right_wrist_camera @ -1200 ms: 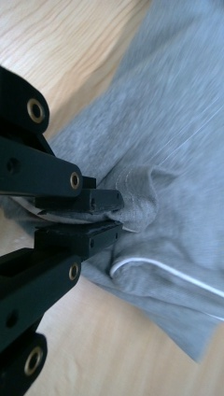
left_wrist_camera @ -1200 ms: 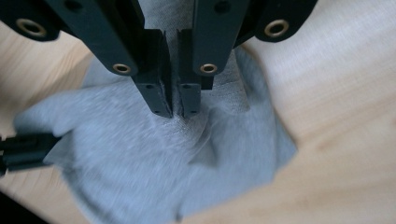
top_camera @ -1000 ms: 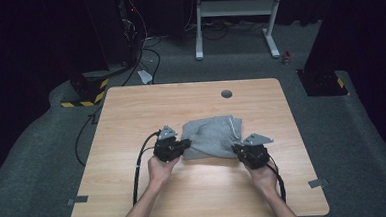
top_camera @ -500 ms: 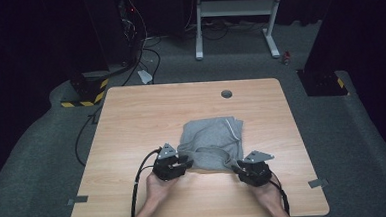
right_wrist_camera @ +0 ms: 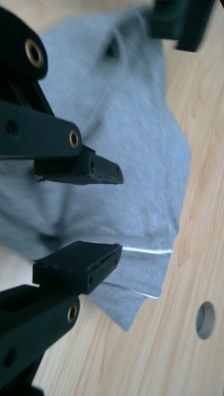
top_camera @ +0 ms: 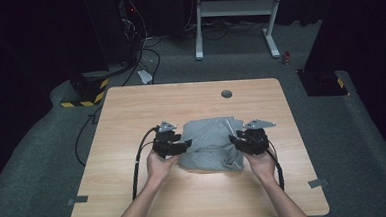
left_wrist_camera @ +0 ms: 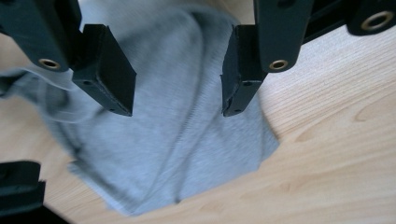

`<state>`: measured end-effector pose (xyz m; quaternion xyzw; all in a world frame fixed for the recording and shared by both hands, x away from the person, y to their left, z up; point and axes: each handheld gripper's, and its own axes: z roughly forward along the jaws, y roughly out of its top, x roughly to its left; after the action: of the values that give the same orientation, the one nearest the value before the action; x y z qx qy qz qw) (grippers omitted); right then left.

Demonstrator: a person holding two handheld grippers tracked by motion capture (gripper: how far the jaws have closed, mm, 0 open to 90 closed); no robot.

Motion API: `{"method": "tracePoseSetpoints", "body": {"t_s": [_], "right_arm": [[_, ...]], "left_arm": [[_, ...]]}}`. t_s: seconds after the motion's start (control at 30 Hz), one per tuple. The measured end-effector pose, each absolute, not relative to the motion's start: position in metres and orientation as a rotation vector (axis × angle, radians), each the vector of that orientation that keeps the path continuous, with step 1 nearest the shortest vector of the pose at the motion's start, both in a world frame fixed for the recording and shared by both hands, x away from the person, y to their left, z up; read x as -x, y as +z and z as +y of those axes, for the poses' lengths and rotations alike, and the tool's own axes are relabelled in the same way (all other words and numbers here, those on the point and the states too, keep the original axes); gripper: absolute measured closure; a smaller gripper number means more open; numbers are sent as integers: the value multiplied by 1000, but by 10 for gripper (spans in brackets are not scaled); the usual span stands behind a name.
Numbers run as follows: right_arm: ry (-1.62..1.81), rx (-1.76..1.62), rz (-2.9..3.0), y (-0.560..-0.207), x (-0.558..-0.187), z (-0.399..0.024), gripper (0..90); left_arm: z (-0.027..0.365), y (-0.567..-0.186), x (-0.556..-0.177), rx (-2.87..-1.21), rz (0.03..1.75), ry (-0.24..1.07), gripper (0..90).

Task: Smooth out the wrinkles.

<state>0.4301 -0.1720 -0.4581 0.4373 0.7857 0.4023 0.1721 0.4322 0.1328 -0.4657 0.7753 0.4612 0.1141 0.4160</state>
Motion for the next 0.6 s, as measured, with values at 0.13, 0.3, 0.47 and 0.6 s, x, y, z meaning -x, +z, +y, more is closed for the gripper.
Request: {"method": "tracePoseSetpoints", "body": {"t_s": [0.13,0.3,0.47,0.6], "right_arm": [[1069,-1304,2222,-465,-452,-157,569],[1015,-1393,2155,-470,-471,-152,548],[991,-1403,2197,-473,-479,-150,732],[1019,-1348,2238,-471,-473,-150,860]], "left_arm": [[129,-480,-449,-1979,1222,228,450],[125,-487,-451,-1981,1220,177,527],[124,-487,-450,-1997,1177,139,710],[122,-486,-447,-2017,1125,119,841]]}}
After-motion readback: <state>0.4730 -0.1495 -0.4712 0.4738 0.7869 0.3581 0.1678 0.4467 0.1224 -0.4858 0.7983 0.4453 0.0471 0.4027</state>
